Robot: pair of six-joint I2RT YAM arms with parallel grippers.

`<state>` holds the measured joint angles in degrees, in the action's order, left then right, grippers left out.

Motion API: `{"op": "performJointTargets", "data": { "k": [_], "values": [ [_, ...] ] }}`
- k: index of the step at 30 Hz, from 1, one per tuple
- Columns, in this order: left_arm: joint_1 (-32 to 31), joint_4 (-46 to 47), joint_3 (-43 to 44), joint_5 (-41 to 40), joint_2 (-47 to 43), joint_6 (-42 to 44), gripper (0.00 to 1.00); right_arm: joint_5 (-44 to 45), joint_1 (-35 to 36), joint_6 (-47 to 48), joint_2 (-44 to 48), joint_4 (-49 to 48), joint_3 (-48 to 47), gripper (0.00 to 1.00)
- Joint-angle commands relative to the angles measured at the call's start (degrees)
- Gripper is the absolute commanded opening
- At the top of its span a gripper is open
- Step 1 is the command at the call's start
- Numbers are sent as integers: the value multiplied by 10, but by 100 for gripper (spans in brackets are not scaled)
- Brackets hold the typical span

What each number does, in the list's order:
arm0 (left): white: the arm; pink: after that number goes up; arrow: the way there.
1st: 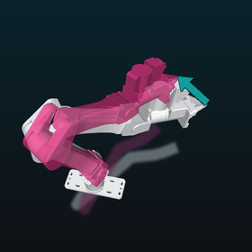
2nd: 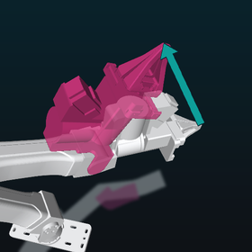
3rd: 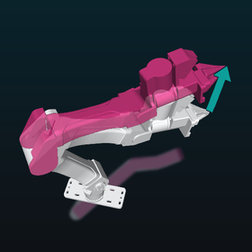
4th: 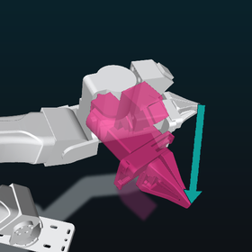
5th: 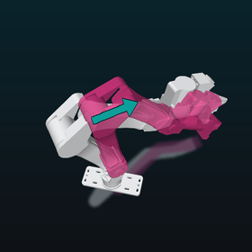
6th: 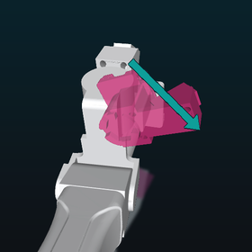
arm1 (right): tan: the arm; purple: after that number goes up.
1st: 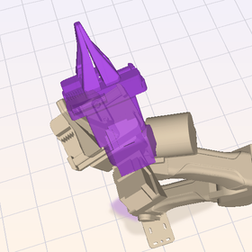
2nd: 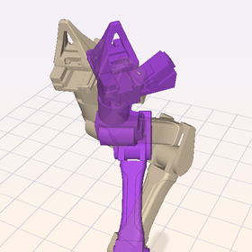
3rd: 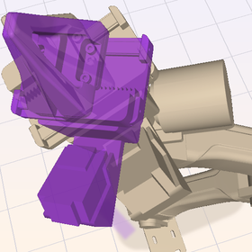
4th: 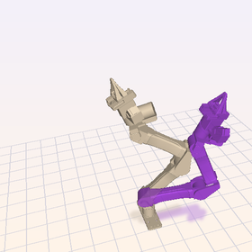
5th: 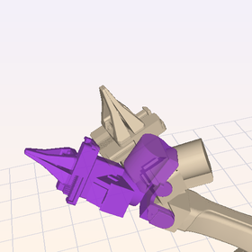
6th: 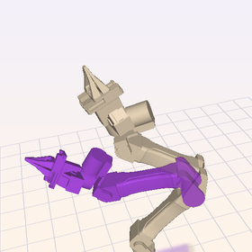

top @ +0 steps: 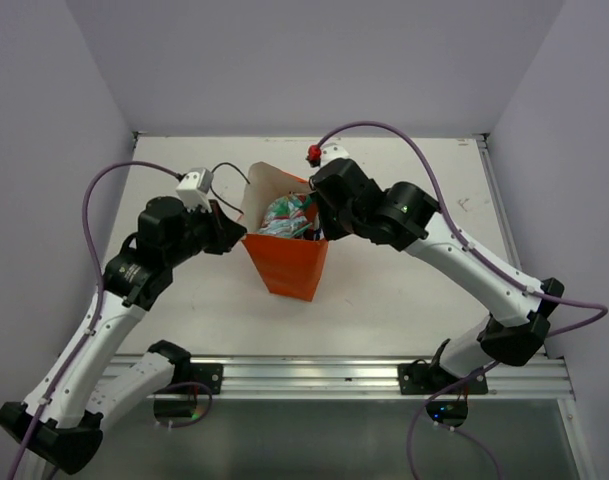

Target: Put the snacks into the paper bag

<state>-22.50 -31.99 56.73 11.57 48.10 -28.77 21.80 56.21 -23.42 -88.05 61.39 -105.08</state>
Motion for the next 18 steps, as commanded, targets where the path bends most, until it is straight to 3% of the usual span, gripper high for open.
{"op": "performJointTargets", "data": {
  "k": [1,5,18],
  "values": [
    [-31,61,9,-73,9,-18,0,23,-30,13,52,-26,25,0],
    [-93,70,6,-145,30,-34,0,9,-64,26,67,-51,72,0],
    [-187,109,20,-200,88,-45,0,-52,-97,60,32,-90,84,0]
  ]
}}
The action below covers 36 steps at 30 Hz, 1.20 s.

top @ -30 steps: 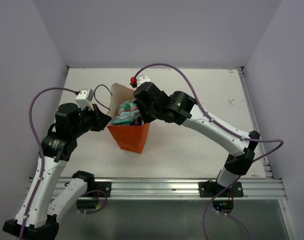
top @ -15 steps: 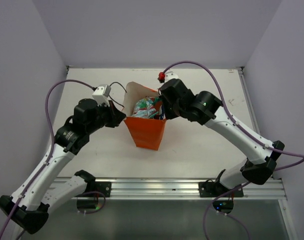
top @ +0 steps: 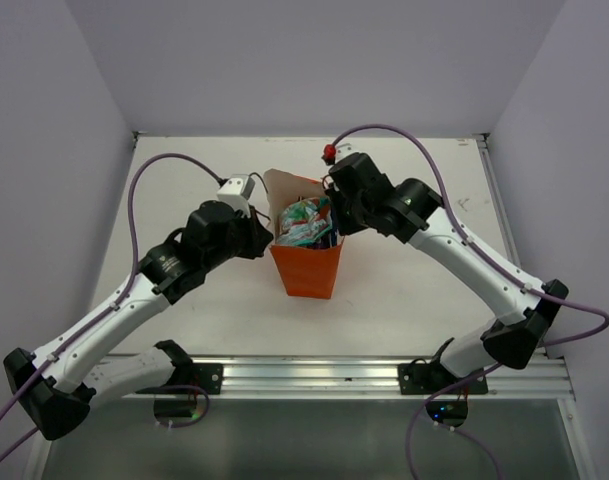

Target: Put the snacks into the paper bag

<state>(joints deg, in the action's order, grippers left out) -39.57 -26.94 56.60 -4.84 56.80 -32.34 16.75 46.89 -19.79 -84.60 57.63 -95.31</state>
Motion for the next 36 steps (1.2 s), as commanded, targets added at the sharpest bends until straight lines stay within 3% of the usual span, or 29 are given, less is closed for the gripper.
{"op": "performJointTargets", "data": {
  "k": [1,3,5,6,7,9,10,11,16,21,24,27,29,30,31,32,33,34,36],
  "values": [
    [-24,58,25,-41,3,-9,0,-3,-3,25,-7,-53,-15,0],
    [-30,57,27,-49,5,-8,0,-2,-3,27,-12,-53,-15,0],
    [-31,56,29,-51,8,-8,0,-2,-5,27,-15,-53,-13,9],
    [-31,58,30,-50,9,-8,0,-2,-4,28,-16,-53,-11,19],
    [-32,58,30,-47,12,-8,5,-2,-5,28,-16,-54,-10,45],
    [-34,72,31,-39,14,-1,19,1,-5,25,-14,-57,-5,76],
    [-37,78,33,-39,14,3,25,3,-5,25,-13,-59,-6,84],
    [-38,89,36,-43,15,15,39,8,-5,26,-10,-65,-10,89],
    [-43,130,110,-48,44,68,62,22,-5,49,-2,-72,-58,93],
    [-44,122,205,-53,92,96,63,37,-5,61,-5,-43,-145,93],
    [-45,82,255,-110,92,108,63,56,-5,62,3,-16,-194,93],
    [-45,18,307,-242,76,144,62,163,-5,63,30,-4,-219,93],
    [-40,-14,312,-323,62,184,62,290,-5,90,61,-20,-191,99],
    [-31,-15,302,-309,57,200,63,329,-6,103,66,-20,-182,99],
    [27,-28,288,-271,50,213,64,387,-7,117,66,-21,-173,99],
    [78,-26,268,-172,46,215,64,399,-28,140,66,-17,-150,99],
    [126,-23,225,-132,41,215,64,403,-46,143,66,-17,-133,99],
    [211,-19,205,-104,31,213,63,393,-69,140,67,-18,-118,99],
    [253,-7,167,-90,22,210,64,307,-165,107,69,-11,-68,99]
  ]
}}
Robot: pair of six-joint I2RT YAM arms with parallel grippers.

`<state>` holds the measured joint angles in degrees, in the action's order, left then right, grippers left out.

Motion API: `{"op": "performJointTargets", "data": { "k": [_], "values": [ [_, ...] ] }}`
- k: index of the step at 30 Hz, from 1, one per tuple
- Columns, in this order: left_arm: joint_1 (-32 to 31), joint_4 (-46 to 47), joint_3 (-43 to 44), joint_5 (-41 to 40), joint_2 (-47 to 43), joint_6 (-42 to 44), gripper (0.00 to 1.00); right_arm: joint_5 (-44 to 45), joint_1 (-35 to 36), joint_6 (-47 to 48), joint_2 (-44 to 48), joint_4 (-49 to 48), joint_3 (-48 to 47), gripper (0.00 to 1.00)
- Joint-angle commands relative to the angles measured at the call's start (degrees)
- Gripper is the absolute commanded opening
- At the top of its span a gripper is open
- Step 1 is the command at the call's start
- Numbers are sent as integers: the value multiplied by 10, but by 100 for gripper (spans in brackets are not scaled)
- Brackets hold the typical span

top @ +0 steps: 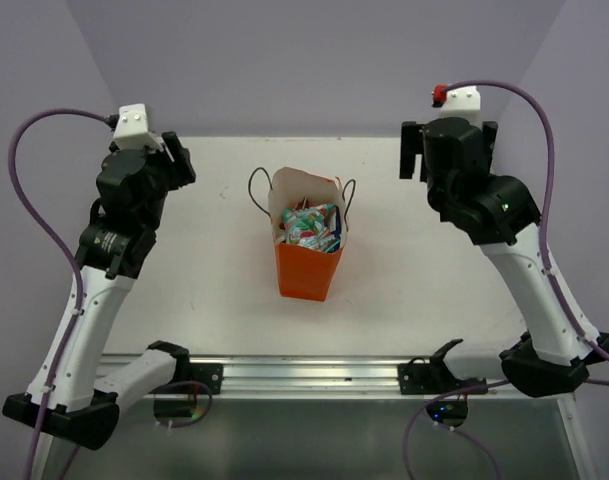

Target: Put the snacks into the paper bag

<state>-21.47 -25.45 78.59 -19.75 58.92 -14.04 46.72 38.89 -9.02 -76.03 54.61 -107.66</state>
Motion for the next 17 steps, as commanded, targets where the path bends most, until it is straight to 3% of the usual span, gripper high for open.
{"op": "performJointTargets", "data": {
  "k": [1,3,8,15,17],
  "values": [
    [87,-19,-60,62,-1,26,64,-27,-115,-15,-14,19,74,99],
    [99,-14,-81,79,1,19,65,-121,-187,-57,-18,18,119,99],
    [117,-7,-100,109,5,6,65,-180,-203,-100,-53,57,114,99],
    [124,-7,-107,122,1,-1,65,-149,-203,-75,-25,32,128,98],
    [126,-3,-106,119,3,-2,65,-121,-203,-72,-32,65,84,99]
  ]
}}
